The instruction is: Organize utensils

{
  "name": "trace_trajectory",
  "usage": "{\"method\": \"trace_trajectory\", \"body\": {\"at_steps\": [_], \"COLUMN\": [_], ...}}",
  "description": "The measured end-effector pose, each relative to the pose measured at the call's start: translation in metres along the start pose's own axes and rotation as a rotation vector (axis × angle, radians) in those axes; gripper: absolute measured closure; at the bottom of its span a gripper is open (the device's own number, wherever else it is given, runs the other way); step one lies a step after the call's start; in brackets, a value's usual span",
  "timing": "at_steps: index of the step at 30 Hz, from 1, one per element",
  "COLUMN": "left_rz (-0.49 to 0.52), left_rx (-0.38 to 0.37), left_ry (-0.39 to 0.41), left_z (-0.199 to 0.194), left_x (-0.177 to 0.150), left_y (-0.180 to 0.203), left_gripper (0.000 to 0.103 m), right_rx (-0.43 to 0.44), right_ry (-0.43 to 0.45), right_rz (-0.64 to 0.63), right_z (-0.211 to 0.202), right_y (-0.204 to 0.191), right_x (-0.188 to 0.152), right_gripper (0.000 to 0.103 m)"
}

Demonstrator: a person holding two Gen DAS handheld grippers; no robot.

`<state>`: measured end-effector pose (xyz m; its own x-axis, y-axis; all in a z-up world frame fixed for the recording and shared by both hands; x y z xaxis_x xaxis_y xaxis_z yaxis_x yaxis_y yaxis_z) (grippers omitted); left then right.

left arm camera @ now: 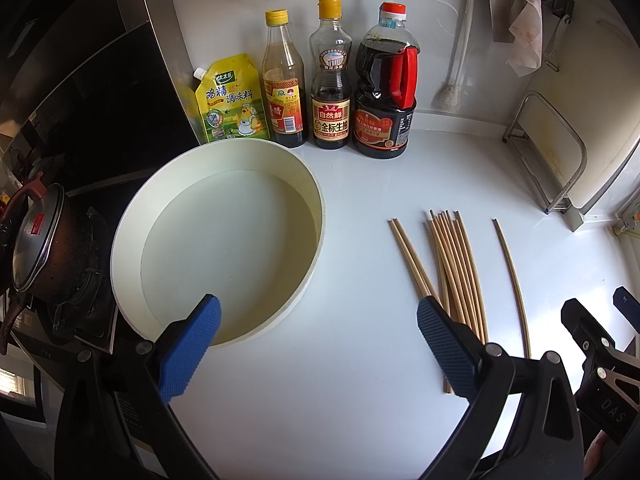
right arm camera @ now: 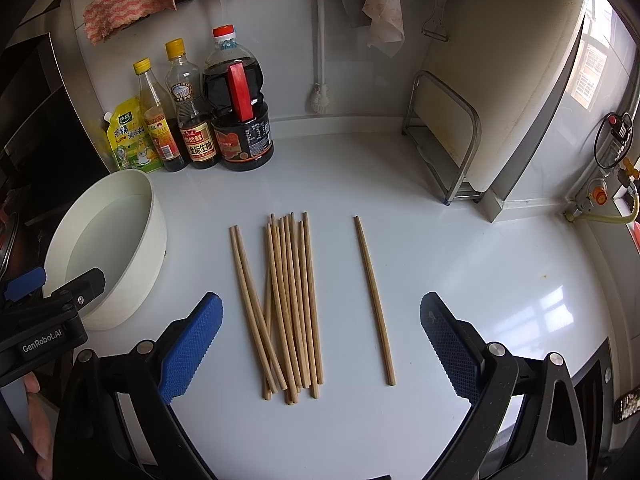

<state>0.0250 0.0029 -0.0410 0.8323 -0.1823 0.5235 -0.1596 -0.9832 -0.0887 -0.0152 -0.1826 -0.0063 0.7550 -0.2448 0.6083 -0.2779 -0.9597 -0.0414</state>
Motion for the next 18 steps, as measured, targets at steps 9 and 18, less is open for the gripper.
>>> {"method": "trace_trajectory", "body": {"at_steps": [9, 18], "left_rz": [-0.001, -0.008], "left_rx": [-0.002, -0.031], "left_ry": [0.001, -0.020], "left_z": [0.001, 0.011], "left_x": [0.000, -0.002], "left_y": [-0.002, 0.004], "left_gripper": [0.006, 0.006], "right_rx": [0.000, -0.010], "right_ry": [-0.002, -0.010], "right_rz": [0.002, 0.012], "right_z": [0.001, 0.010], "right_y": [0.001, 0.018], "right_x": [0.001, -0.001], "right_gripper": [0.008, 0.008]}}
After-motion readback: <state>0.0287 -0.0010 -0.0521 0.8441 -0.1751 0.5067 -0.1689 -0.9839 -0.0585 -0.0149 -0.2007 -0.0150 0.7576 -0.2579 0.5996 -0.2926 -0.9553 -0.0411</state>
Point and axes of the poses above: each gripper's, at about its wrist camera, not at the fingertips, and z roughly the way its jaws point, y to its right, x to its top, the point moved 5 cm from there along z, roughly the way its jaws point, and after that the axes turned 4 degrees about z, right-handed, at the moved point
